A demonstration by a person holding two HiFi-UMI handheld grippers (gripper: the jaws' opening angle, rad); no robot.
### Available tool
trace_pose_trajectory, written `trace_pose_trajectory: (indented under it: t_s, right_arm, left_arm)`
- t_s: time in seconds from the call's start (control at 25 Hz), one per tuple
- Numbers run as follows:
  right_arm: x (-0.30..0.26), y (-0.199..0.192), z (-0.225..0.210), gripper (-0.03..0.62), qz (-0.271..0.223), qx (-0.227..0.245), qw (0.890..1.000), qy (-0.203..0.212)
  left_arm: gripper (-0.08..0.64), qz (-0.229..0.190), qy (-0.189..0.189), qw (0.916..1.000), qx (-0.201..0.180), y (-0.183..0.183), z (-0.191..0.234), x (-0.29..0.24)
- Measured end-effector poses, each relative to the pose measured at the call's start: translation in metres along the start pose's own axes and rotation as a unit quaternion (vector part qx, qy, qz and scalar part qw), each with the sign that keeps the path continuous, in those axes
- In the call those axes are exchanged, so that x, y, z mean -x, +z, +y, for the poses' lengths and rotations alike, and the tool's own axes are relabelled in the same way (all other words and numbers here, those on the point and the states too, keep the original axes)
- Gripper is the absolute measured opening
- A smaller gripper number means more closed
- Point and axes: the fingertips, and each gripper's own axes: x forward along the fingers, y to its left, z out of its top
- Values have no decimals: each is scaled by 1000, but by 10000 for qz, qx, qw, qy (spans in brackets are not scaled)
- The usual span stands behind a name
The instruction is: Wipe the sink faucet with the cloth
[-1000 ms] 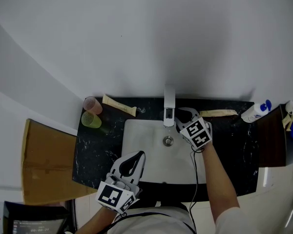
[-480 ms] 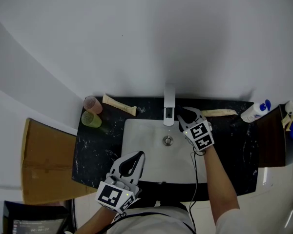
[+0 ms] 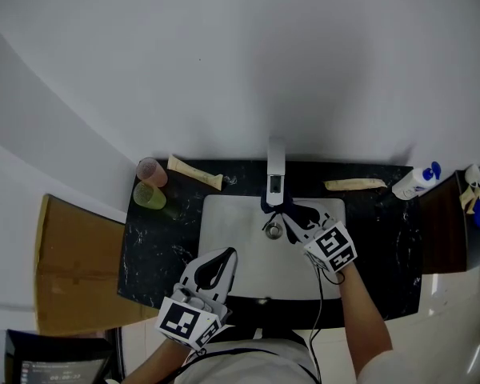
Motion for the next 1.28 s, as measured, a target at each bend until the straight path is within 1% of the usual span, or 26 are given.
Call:
trace_pose_trajectory:
  t_s: [0.08,0.28,0.4,0.48,0.52,0.68,0.8,0.96,1.16,1.28]
  right_arm:
    - [-5,-4,-7,86,33,-69,9999,-80]
    - [-30,2,-56,86,86,-91,9978,-653]
    - [-38,3,-74,86,190,-24,9964,-824]
    - [-41,2,-75,86,247,-5,9967,-777]
    - [-41,2,-70,86,244,-4,9974,-674]
    - [-31,0,-27,86,156,14,9998,-86]
    - [-17,-5,-3,86,112,-22,9999,100]
    - [-16,-11,-6,86,142,-112,9998,35]
    - [-46,2,-48,86,293,189,9988,-337]
    - [-53,3,-66,86,385,187,9975,-564]
  left_arm:
    - [-3,1,-4,10000,-1,0,0,0]
    - [-3,-24,7,10000,-15,3,0,2]
    - [-2,-23,34,10000,-7,2,0,5]
    - [-3,-14,51,10000,3,1,0,6]
    - [-3,-13,59,10000,10,1,0,7]
    - [-2,-42,71,10000,21,1,0,7]
    - [-2,-77,-9,10000,13,1,-2,3]
    - [-2,-50,-43,10000,33,2,-3,1]
    - [-2,-38,22,10000,48,0,2,5]
    - [-2,-62,11,9999,84,-6,2,7]
